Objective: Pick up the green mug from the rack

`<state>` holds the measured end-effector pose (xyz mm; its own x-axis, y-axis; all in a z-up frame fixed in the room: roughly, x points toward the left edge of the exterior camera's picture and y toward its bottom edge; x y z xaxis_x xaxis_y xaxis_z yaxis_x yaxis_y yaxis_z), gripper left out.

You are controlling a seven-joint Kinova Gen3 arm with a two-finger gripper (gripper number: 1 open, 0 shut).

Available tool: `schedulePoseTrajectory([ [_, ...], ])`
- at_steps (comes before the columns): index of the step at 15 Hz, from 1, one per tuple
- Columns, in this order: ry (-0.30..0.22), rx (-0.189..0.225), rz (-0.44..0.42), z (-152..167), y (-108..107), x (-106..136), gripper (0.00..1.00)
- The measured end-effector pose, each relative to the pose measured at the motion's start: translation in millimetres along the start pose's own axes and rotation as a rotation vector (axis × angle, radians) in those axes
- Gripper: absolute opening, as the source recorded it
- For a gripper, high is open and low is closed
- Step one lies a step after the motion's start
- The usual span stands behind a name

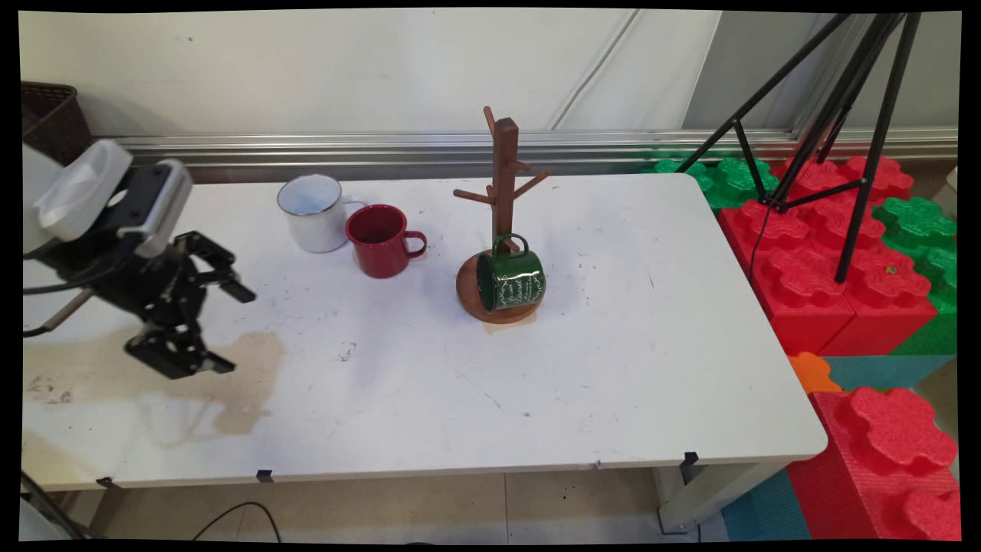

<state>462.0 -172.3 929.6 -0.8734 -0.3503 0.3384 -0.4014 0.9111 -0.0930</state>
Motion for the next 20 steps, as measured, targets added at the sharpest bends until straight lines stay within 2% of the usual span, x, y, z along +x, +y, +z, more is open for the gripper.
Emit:
schedulePoseTrajectory([
  [2, 0.023, -0.006, -0.01, -1, -1, 18, 1.0],
  [3, 0.042, -0.01, -0.022, -2, -2, 34, 1.0],
  [11, 0.114, -0.019, -0.073, 10, -1, 118, 1.0],
  [17, 0.145, 0.007, -0.131, 33, -4, 154, 1.0],
  [20, 0.156, 0.03, -0.181, 49, -4, 159, 1.0],
])
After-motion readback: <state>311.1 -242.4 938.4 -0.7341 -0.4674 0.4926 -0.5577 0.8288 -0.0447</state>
